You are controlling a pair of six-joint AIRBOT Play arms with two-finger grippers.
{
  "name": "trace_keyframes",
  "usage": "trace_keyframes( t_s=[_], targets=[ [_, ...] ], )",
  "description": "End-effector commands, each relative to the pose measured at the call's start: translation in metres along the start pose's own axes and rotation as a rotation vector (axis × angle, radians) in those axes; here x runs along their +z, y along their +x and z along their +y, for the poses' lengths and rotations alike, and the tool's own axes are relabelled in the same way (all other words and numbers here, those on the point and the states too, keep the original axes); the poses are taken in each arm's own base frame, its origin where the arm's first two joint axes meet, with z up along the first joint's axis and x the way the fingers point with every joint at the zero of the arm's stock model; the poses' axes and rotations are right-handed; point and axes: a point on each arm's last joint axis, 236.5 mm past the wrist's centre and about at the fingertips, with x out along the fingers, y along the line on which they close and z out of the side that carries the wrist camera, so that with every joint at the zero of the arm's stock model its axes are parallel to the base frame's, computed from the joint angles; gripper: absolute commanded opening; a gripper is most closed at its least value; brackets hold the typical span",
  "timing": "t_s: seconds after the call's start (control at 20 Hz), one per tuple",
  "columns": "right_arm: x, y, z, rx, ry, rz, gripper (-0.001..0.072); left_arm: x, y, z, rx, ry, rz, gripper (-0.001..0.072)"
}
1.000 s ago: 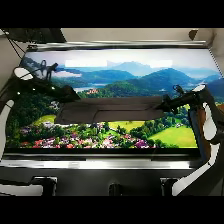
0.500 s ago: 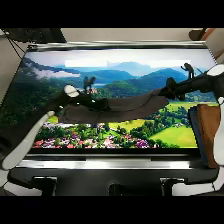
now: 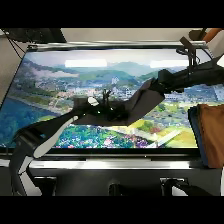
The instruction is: Fold the shirts.
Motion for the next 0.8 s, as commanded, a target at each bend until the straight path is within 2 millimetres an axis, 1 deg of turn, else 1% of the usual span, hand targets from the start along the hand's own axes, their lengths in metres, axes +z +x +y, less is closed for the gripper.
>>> trace_keyframes(
  t_s=[0.0, 0.05, 0.1, 0.15, 0.2, 0.25, 0.3, 0.35, 0.45, 0.55, 0.65, 0.7, 0.75],
  targets=[
    [0.003, -0.006, 0.022, 0.015, 0.011, -0.049, 0.0043, 0.003, 0.023, -0.038, -0.21, -0.061, -0.044, 0.0028],
    [0.008, -0.006, 0.022, 0.018, 0.02, -0.071, 0.0042, 0.008, 0.016, -0.046, -0.245, -0.021, -0.059, 0.0026],
    [0.013, -0.005, 0.021, 0.02, 0.031, -0.088, 0.0042, 0.016, 0.004, -0.05, -0.248, 0.03, -0.075, 0.0025],
    [0.018, -0.003, 0.019, 0.021, 0.039, -0.098, 0.0042, 0.025, -0.012, -0.051, -0.224, 0.081, -0.094, 0.0024],
    [0.02, 0.003, 0.017, 0.03, 0.057, -0.094, 0.0042, 0.035, -0.035, -0.052, -0.187, 0.149, -0.119, 0.0024],
    [0.022, 0.009, 0.018, 0.048, 0.069, -0.084, 0.0042, 0.049, -0.065, -0.05, -0.124, 0.212, -0.154, 0.0024],
    [0.024, 0.02, 0.018, 0.054, 0.071, -0.076, 0.0042, 0.063, -0.098, -0.047, -0.055, 0.262, -0.193, 0.0024],
    [0.024, 0.035, 0.023, 0.064, 0.064, -0.063, 0.0042, 0.078, -0.139, -0.042, 0.023, 0.309, -0.245, 0.0025],
    [0.022, 0.077, 0.043, 0.096, 0.039, -0.033, 0.0042, 0.101, -0.226, -0.037, 0.154, 0.377, -0.362, 0.0025],
    [0.014, 0.129, 0.071, 0.151, 0.025, 0.002, 0.0042, 0.113, -0.312, -0.04, 0.237, 0.41, -0.496, 0.0025],
    [0.0, 0.186, 0.099, 0.219, 0.053, 0.043, 0.0043, 0.11, -0.384, -0.051, 0.263, 0.425, -0.615, 0.0026],
    [-0.01, 0.215, 0.11, 0.25, 0.081, 0.066, 0.0043, 0.103, -0.413, -0.059, 0.269, 0.432, -0.664, 0.0027],
    [-0.019, 0.242, 0.118, 0.274, 0.111, 0.084, 0.0043, 0.096, -0.435, -0.066, 0.275, 0.442, -0.703, 0.0026]
  ],
)
